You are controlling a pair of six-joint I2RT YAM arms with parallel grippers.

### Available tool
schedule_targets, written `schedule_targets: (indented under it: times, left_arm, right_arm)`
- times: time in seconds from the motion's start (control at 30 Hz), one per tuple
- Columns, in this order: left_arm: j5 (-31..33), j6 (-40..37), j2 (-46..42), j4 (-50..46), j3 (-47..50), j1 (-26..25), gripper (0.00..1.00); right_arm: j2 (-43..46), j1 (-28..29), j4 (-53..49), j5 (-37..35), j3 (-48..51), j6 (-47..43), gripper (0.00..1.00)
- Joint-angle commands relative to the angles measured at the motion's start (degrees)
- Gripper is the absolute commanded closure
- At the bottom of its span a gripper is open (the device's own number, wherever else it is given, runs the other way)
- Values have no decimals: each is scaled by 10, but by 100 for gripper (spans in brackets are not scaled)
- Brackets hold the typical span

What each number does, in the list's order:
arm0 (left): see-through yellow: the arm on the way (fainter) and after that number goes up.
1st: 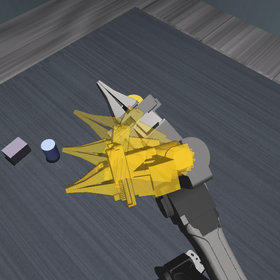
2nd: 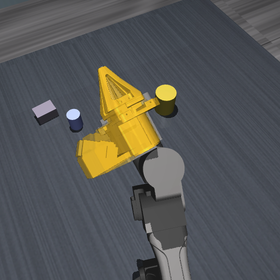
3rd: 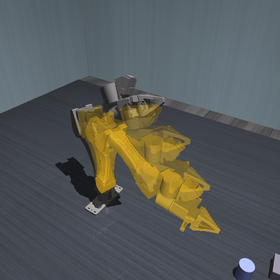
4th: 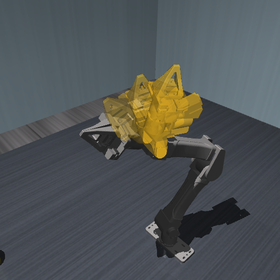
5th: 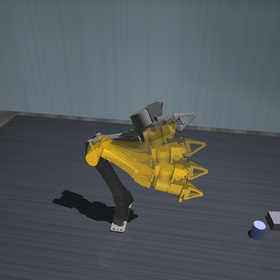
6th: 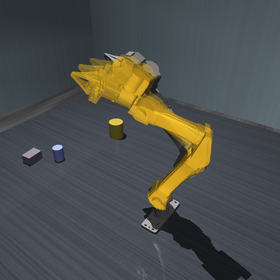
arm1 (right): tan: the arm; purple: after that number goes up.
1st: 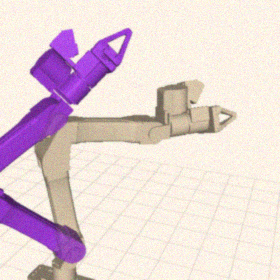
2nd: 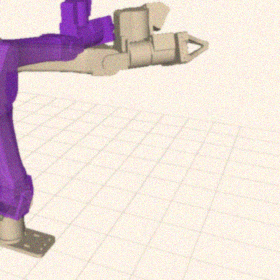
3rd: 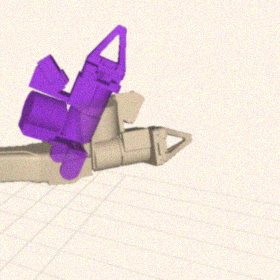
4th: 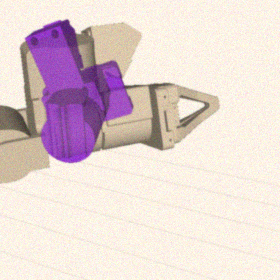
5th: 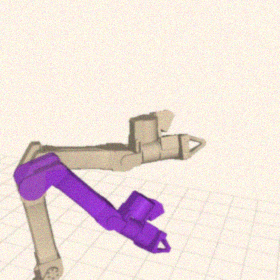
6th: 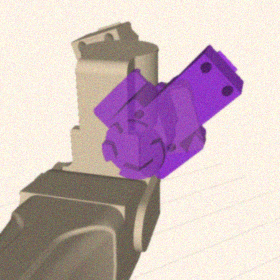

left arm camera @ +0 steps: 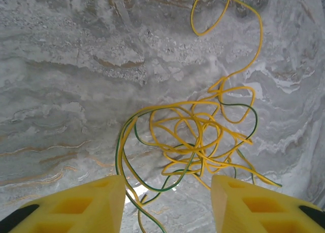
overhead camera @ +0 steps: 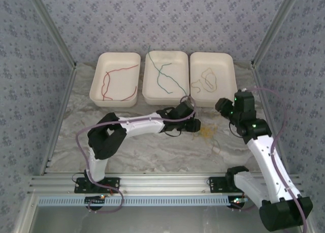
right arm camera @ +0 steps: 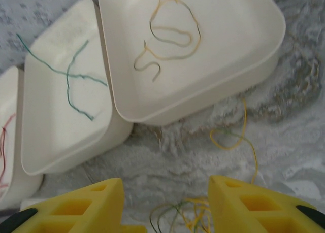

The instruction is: Untangle the cables

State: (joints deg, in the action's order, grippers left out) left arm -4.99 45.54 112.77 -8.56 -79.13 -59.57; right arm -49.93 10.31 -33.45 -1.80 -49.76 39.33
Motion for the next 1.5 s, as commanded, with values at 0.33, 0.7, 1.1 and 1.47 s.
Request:
schedule_targets:
  times: [0.33, 0.7, 1.1, 1.47]
  left_arm:
    - [42, -31, 73, 20, -54, 4, 87]
    - [149, -33, -123, 21, 67, 3, 100]
    - [128, -48, -312, -52, 114, 52, 100]
    - [126, -99, -419, -131, 102, 72, 100]
  right_arm:
    - [69, 59, -57, -45, 84, 71, 54]
    - [67, 69, -50, -8, 119, 72, 55]
    - [19, 178, 107, 76, 157, 34, 57]
    - [76, 296, 255, 82, 185, -28, 67]
